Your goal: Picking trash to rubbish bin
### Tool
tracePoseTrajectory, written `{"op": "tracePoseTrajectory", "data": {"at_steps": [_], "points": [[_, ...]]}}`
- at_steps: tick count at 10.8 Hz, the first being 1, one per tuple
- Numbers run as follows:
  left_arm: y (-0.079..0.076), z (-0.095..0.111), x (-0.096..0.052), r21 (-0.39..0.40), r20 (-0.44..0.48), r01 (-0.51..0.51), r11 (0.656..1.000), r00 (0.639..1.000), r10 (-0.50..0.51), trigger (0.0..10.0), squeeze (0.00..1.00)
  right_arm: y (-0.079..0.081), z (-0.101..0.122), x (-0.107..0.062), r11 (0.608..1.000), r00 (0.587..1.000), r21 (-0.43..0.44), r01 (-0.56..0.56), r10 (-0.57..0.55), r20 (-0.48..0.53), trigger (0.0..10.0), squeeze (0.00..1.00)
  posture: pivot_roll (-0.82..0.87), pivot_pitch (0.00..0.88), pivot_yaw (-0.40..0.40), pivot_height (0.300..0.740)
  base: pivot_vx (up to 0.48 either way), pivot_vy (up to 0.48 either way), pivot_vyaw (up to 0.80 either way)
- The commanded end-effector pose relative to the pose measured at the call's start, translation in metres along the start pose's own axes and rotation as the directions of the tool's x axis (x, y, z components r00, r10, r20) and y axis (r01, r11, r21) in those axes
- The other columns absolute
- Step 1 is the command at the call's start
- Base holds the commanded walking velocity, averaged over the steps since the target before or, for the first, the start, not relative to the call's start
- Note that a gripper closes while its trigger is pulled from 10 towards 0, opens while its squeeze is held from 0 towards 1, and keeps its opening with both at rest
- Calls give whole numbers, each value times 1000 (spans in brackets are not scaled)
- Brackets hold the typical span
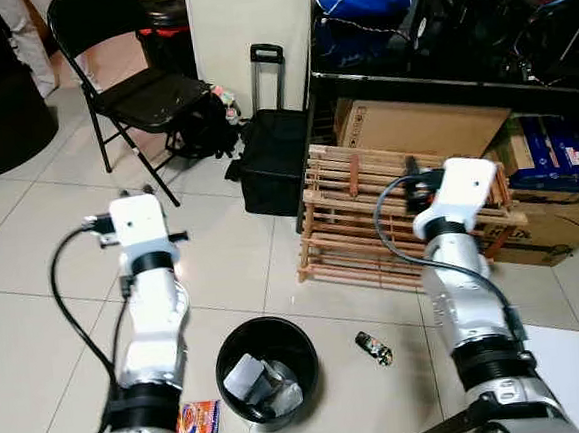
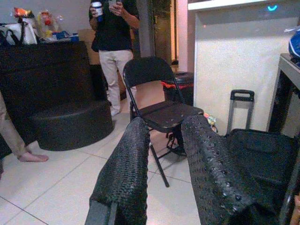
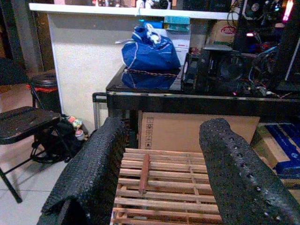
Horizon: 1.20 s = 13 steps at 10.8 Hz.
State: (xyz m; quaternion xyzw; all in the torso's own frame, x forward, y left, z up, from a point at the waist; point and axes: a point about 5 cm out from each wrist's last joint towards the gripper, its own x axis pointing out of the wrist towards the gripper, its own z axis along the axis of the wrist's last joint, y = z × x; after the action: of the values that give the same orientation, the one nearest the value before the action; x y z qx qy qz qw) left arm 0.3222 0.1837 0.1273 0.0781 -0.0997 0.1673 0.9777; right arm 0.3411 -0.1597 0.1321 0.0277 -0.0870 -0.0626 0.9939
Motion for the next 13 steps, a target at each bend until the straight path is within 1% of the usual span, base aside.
{"op": "tracePoseTrajectory", "data": {"at_steps": [1, 5, 8, 10, 13], "points": [[-3, -1, -3, -8, 1, 8, 1000, 1000, -8, 10000, 0, 0, -1, 0, 1000, 1000, -2, -5, 5, -3, 10000, 0, 50, 18, -54, 740, 0, 0, 0], [-10, 0, -4, -12, 4, 42, 999, 999, -41, 10000, 0, 1, 0, -1, 1000, 1000, 9, -15, 15, 10, 10000, 0, 46, 0, -49, 740, 0, 0, 0], [-10, -1, -5, -12, 4, 46, 999, 999, -46, 10000, 0, 2, -1, -1, 1000, 1000, 15, -24, 24, 7, 10000, 0, 53, 0, -48, 740, 0, 0, 0], [-8, 0, -4, -3, 9, 44, 999, 999, -44, 10000, 0, 7, 2, -1, 999, 999, 30, -41, 40, 25, 10000, 0, 53, 0, -41, 740, 0, 0, 0], [-7, 0, -1, 8, 14, 47, 999, 999, -48, 10000, 0, 5, 4, 0, 998, 998, 37, -53, 51, 41, 10000, 0, 65, 0, -37, 740, 0, 0, 0]]}}
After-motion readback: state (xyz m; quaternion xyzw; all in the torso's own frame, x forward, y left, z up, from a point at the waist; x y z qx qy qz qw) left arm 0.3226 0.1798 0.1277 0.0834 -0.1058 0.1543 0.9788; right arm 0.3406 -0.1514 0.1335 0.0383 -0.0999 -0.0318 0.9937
